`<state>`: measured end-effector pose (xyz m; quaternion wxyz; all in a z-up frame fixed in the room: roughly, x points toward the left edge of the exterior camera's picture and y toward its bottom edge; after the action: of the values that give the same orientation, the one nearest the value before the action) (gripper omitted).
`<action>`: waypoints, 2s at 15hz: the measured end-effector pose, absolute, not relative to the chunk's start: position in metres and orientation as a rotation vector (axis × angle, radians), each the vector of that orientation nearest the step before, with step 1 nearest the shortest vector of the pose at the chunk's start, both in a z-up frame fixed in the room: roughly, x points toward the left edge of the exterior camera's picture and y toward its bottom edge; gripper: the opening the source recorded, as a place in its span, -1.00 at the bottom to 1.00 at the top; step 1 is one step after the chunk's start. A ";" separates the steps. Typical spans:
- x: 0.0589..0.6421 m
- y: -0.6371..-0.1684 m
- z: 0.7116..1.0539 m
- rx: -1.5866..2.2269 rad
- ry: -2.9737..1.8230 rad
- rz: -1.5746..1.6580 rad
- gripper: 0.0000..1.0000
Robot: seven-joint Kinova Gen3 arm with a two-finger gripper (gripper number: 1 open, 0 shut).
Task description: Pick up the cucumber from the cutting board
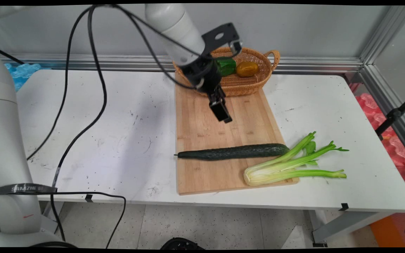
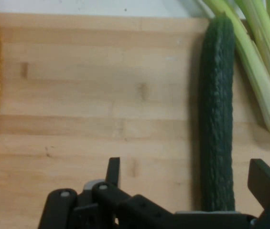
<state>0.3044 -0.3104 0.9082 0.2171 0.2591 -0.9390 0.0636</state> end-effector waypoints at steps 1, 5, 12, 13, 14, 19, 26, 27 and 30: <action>0.303 -0.303 0.902 0.708 -2.605 0.185 1.00; 0.297 -0.283 0.874 0.691 -2.609 0.224 1.00; 0.283 -0.268 0.833 0.677 -2.596 0.257 1.00; 0.281 -0.267 0.827 0.674 -2.594 0.257 1.00; 0.279 -0.265 0.822 0.671 -2.591 0.257 1.00; 0.271 -0.262 0.800 0.664 -2.582 0.253 1.00; 0.264 -0.261 0.777 0.670 -2.578 0.250 1.00; 0.263 -0.262 0.774 0.676 -2.577 0.249 1.00; 0.262 -0.262 0.766 0.688 -2.576 0.245 -1.00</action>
<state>0.2623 -0.2623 0.7663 0.2297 0.2502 -0.9363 0.0891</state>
